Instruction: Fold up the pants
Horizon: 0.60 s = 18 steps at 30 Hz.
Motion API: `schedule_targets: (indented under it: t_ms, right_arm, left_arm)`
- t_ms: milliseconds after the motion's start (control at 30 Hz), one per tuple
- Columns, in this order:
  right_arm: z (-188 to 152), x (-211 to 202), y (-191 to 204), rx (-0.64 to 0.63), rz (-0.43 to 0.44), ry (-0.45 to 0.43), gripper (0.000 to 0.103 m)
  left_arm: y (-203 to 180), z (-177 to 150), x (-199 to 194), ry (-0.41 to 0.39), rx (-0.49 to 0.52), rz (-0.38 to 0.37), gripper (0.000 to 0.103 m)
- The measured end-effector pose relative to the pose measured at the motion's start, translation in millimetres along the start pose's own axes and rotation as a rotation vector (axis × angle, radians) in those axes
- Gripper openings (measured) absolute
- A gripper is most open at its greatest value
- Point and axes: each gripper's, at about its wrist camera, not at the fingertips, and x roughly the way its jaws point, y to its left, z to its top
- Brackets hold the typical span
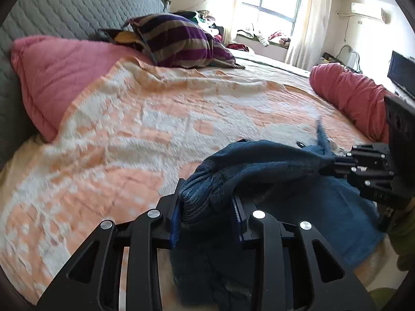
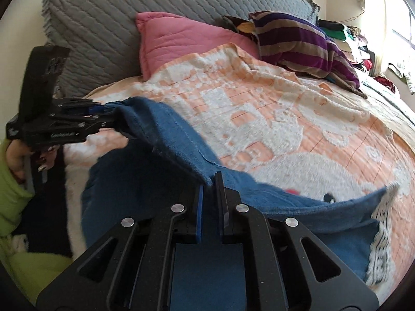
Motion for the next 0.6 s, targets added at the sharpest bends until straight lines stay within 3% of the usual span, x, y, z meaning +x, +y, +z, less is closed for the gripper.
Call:
schedule_targets:
  t_ms: [600]
  right_arm:
    - [-47,-36,73,-0.077,0.083,0.047,0.004]
  left_arm:
    - [3,-53,-30,0.079,-0.017,-0.043,0.032]
